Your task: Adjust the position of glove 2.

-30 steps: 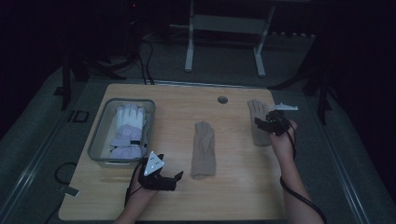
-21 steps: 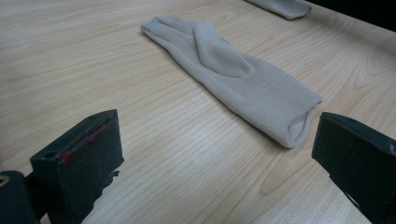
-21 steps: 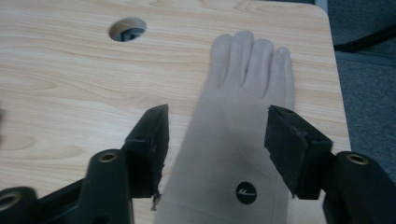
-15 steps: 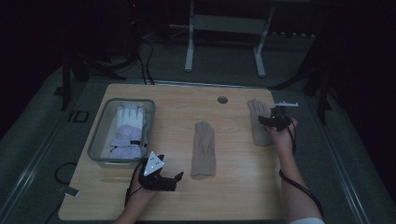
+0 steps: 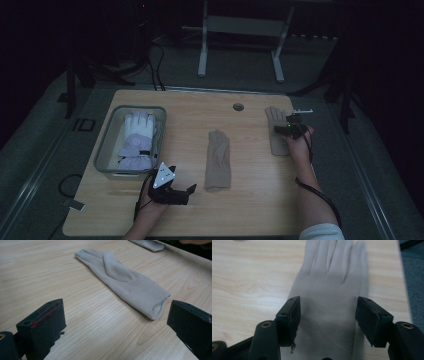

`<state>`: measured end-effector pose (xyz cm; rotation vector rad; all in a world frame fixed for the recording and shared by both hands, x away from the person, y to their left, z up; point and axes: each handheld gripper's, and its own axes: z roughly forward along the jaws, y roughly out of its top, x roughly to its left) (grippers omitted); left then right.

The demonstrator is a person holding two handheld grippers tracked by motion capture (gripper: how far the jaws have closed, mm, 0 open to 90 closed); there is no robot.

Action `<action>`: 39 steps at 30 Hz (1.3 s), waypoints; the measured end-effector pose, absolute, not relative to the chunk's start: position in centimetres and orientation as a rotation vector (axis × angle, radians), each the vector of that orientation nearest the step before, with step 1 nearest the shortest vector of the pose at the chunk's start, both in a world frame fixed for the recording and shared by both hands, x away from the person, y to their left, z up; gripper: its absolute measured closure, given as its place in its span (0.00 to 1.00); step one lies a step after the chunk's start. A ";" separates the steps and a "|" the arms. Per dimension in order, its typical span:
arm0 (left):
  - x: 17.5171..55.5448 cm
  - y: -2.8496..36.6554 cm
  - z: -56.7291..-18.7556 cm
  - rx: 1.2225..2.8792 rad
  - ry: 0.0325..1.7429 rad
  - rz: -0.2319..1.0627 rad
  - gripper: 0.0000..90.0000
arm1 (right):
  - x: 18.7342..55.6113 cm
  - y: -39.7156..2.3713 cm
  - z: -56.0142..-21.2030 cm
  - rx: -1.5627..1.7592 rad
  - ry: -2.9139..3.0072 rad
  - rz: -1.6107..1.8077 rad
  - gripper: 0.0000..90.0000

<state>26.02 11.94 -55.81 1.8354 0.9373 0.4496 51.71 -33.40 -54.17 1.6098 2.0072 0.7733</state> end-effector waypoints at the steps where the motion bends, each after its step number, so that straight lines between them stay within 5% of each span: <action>1: 26.0 12.0 -55.8 1.835 0.937 0.449 0.02 | 51.7 -33.4 -54.4 1.610 2.006 0.768 0.40; 7: 25.9 11.9 -55.8 1.842 0.932 0.451 0.02 | 51.3 -33.0 -54.6 1.574 2.002 0.739 0.49; 8: 25.9 11.8 -55.8 1.840 0.931 0.451 0.02 | 51.2 -32.9 -54.5 1.567 2.003 0.726 0.60; 17: 25.9 11.8 -55.8 1.840 0.932 0.452 0.02 | 51.0 -33.1 -53.9 1.675 1.990 0.764 0.91; 39: 25.6 11.8 -55.3 1.839 0.925 0.474 0.02 | 44.6 -31.8 -45.8 1.625 1.841 0.989 0.92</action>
